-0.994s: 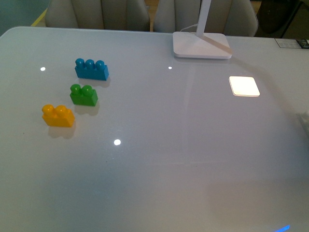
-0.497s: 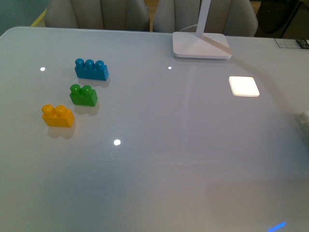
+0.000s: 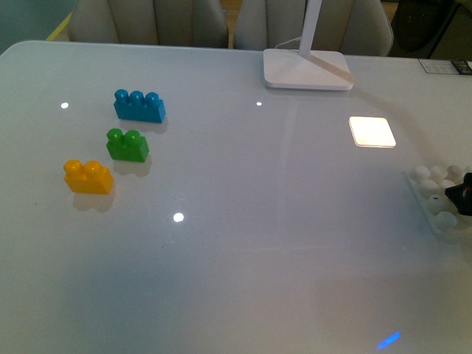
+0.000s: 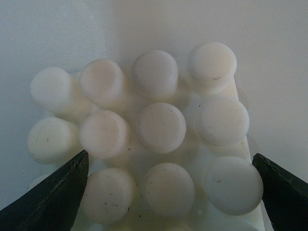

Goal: Insert yellow block into base center

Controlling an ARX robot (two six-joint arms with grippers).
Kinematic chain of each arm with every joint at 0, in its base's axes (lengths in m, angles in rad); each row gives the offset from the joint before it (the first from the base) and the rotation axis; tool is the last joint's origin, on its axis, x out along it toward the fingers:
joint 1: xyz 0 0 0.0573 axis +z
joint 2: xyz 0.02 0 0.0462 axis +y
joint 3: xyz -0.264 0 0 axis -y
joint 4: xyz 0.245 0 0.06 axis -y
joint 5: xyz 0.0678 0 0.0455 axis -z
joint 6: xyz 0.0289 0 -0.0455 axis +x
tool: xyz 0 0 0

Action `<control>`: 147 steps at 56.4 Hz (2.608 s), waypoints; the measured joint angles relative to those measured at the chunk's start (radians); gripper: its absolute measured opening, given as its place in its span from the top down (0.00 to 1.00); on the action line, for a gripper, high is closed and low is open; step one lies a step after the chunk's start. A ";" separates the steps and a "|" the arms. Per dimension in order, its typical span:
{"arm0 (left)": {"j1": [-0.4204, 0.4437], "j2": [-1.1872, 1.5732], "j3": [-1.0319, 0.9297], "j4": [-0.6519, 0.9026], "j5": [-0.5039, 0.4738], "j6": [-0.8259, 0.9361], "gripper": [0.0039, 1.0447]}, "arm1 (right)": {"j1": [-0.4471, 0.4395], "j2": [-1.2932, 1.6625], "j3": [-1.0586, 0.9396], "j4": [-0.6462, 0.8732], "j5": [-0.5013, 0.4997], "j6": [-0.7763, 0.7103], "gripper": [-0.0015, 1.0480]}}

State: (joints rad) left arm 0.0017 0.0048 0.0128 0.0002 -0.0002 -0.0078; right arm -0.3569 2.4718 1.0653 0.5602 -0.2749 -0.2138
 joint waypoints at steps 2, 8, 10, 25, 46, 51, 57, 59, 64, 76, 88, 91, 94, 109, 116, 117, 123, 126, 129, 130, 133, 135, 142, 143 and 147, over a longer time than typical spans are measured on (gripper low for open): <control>0.000 0.000 0.000 0.000 0.000 0.000 0.07 | 0.026 -0.004 -0.003 -0.005 0.017 0.014 0.08; 0.000 0.000 0.000 0.000 0.000 0.000 0.07 | 0.127 -0.010 0.002 -0.027 0.070 0.064 0.08; 0.000 0.000 0.000 0.000 0.000 0.000 0.07 | 0.157 -0.010 0.009 -0.035 0.088 0.079 0.08; 0.000 0.000 0.000 0.000 0.000 0.000 0.07 | 0.322 0.010 0.080 -0.089 0.191 0.212 0.08; 0.000 0.000 0.000 0.000 0.000 0.000 0.07 | 0.589 0.086 0.256 -0.188 0.322 0.423 0.08; 0.000 0.000 0.000 0.000 0.000 0.000 0.07 | 0.648 0.109 0.311 -0.222 0.344 0.463 0.08; 0.000 0.000 0.000 0.000 0.000 0.000 0.07 | 0.689 0.128 0.360 -0.254 0.359 0.494 0.08; 0.000 0.000 0.000 0.000 0.000 0.000 0.07 | 0.702 0.135 0.378 -0.265 0.364 0.505 0.08; 0.000 0.000 0.000 0.000 0.000 0.000 0.07 | 0.731 0.154 0.429 -0.298 0.378 0.537 0.08; 0.000 0.000 0.000 0.000 0.000 0.000 0.07 | 0.789 0.202 0.548 -0.370 0.396 0.624 0.08; 0.000 0.000 0.000 0.000 0.000 0.000 0.07 | 0.854 0.245 0.653 -0.421 0.387 0.717 0.08; 0.000 0.000 0.000 0.000 0.000 0.000 0.07 | 0.870 0.256 0.678 -0.436 0.381 0.724 0.08; 0.000 0.000 0.000 0.000 0.000 0.000 0.07 | 0.884 0.265 0.697 -0.447 0.373 0.727 0.08; 0.000 0.000 0.000 0.000 0.000 0.000 0.07 | 0.893 0.269 0.697 -0.455 0.371 0.695 0.08; 0.000 0.000 0.000 0.000 0.000 0.000 0.07 | 0.884 0.253 0.659 -0.420 0.355 0.676 0.08; 0.000 0.000 0.000 0.000 0.000 0.000 0.07 | 0.882 0.248 0.647 -0.414 0.348 0.679 0.08; 0.000 0.000 0.000 0.000 0.001 0.000 0.07 | 0.873 0.228 0.581 -0.356 0.344 0.669 0.08; 0.000 0.000 0.000 0.000 0.000 0.000 0.07 | 0.869 0.215 0.550 -0.320 0.343 0.669 0.08; 0.000 0.000 0.000 0.000 0.000 0.000 0.07 | 0.860 0.196 0.510 -0.280 0.343 0.670 0.08; 0.000 0.000 0.000 0.000 0.000 0.000 0.07 | 0.858 0.192 0.501 -0.271 0.343 0.670 0.08; 0.000 0.000 0.000 0.000 0.000 0.000 0.07 | 0.844 0.169 0.455 -0.230 0.343 0.673 0.08; 0.000 0.000 0.000 0.000 0.000 0.000 0.07 | 0.834 0.155 0.426 -0.208 0.348 0.672 0.08; 0.000 0.000 0.000 0.000 0.000 0.000 0.07 | 0.794 0.090 0.299 -0.127 0.361 0.671 0.08; 0.000 0.000 0.000 0.000 0.000 0.000 0.07 | 0.790 0.083 0.288 -0.120 0.363 0.670 0.08; 0.000 0.000 0.000 0.000 0.000 0.000 0.07 | 0.764 0.030 0.209 -0.070 0.365 0.659 0.08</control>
State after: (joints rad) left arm 0.0017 0.0048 0.0128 0.0002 -0.0002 -0.0078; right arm 0.4072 2.5015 1.2739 0.4904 0.0902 0.4450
